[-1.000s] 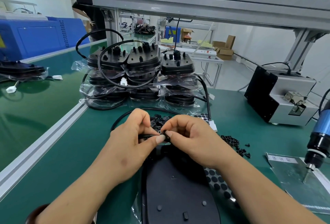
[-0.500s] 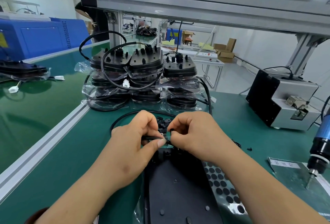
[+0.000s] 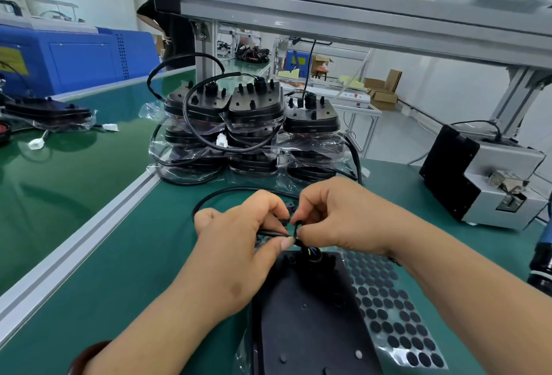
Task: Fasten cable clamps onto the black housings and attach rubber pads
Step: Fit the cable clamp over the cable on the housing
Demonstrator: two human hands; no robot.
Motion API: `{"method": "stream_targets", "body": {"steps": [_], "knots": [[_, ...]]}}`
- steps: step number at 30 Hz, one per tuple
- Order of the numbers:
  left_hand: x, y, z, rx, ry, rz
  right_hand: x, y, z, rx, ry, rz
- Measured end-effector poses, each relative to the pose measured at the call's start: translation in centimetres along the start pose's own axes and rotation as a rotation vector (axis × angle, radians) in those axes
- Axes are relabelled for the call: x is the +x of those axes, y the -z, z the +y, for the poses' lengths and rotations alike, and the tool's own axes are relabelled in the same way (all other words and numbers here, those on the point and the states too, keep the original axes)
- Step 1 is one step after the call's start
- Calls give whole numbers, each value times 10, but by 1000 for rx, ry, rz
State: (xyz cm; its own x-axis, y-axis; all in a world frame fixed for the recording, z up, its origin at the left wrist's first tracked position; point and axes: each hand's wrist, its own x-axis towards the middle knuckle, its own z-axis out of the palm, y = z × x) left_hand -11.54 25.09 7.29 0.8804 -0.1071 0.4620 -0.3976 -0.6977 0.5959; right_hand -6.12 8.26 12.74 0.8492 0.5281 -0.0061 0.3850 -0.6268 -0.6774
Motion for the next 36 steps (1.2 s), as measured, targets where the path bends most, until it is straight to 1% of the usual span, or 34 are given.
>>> {"method": "stream_targets", "body": {"steps": [3, 6, 13, 22, 28, 33, 35, 36], "knots": [[0, 0, 0, 26, -9, 6, -3, -3, 2, 21, -19, 50], [0, 0, -1, 61, -25, 10, -5, -4, -2, -12, -20, 90], [-3, -2, 2, 100, -100, 83, -5, 2, -16, -151, 53, 49], [-1, -2, 3, 152, -67, 102, -10, 5, -14, -100, 45, 8], [-2, 0, 7, 206, -43, 63, -10, -5, -7, -116, -18, 116], [-2, 0, 10, 224, -49, 68, -12, -7, -8, -101, 6, 145], [-2, -3, 9, 209, -37, 93, -14, -7, -7, -53, 11, 127], [-1, -4, 8, 198, -24, 107, -15, -6, -5, 33, 7, 109]]}}
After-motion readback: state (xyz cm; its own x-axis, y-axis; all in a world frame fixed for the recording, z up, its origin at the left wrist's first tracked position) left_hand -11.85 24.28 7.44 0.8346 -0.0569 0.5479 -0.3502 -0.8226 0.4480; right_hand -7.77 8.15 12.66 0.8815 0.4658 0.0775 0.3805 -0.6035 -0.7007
